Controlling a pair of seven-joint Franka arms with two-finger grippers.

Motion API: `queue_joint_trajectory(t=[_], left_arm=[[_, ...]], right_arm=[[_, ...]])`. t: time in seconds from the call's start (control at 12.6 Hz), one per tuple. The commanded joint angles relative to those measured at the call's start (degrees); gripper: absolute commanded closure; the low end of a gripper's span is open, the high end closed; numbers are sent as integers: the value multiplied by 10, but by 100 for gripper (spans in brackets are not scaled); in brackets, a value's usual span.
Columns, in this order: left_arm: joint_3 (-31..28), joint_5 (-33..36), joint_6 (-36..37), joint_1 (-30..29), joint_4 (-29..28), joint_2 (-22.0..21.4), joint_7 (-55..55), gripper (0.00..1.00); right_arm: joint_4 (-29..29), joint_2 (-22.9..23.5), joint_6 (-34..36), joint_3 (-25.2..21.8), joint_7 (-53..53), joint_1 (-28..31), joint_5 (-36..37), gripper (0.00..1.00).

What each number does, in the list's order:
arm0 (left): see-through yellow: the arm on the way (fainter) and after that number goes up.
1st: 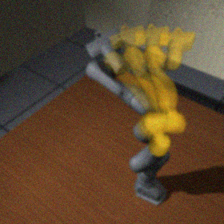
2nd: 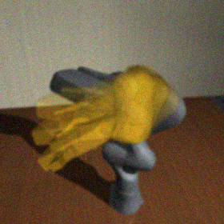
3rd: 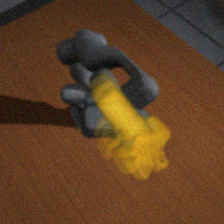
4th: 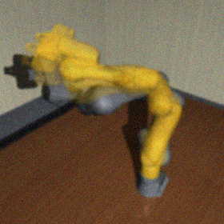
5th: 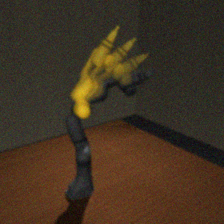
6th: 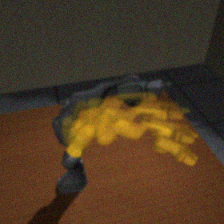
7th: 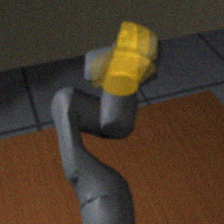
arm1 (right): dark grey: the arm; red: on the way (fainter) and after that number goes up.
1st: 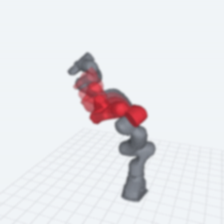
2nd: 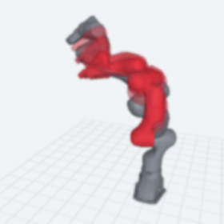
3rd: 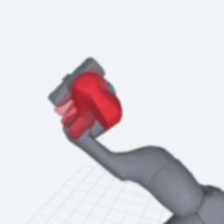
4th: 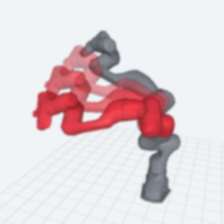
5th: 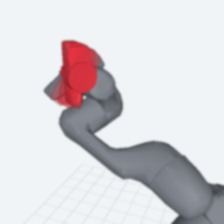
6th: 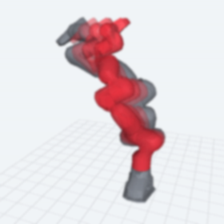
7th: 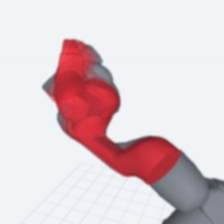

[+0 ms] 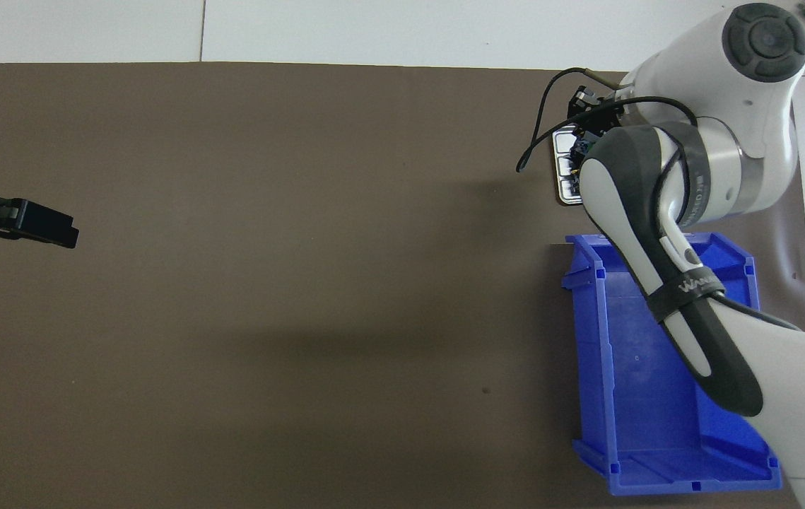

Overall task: Place and press button with both arms
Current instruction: 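Carry the part with the right gripper to the table center and release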

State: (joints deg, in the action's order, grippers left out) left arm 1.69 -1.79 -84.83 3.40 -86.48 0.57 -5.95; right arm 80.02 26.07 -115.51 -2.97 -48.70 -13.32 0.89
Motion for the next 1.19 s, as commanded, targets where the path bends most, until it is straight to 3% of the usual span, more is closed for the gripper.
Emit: queue_joint_trajectory(t=[0.0,0.16,0.4,0.71,1.11], left_arm=[[5,8,1,-6,-14,-14,6,0],[5,9,1,-6,-14,-14,6,0],[5,9,1,-6,-14,-14,6,0],[5,9,1,-6,-14,-14,6,0],[4,9,1,-6,-14,-14,6,0]], right_arm=[[22,-15,2,0,-211,-64,12,100],[36,-21,-2,1,-369,-105,14,100],[76,-16,-17,2,-583,-179,74,100],[64,54,-29,2,-798,-272,128,100],[73,75,-73,4,-846,-305,124,100]])
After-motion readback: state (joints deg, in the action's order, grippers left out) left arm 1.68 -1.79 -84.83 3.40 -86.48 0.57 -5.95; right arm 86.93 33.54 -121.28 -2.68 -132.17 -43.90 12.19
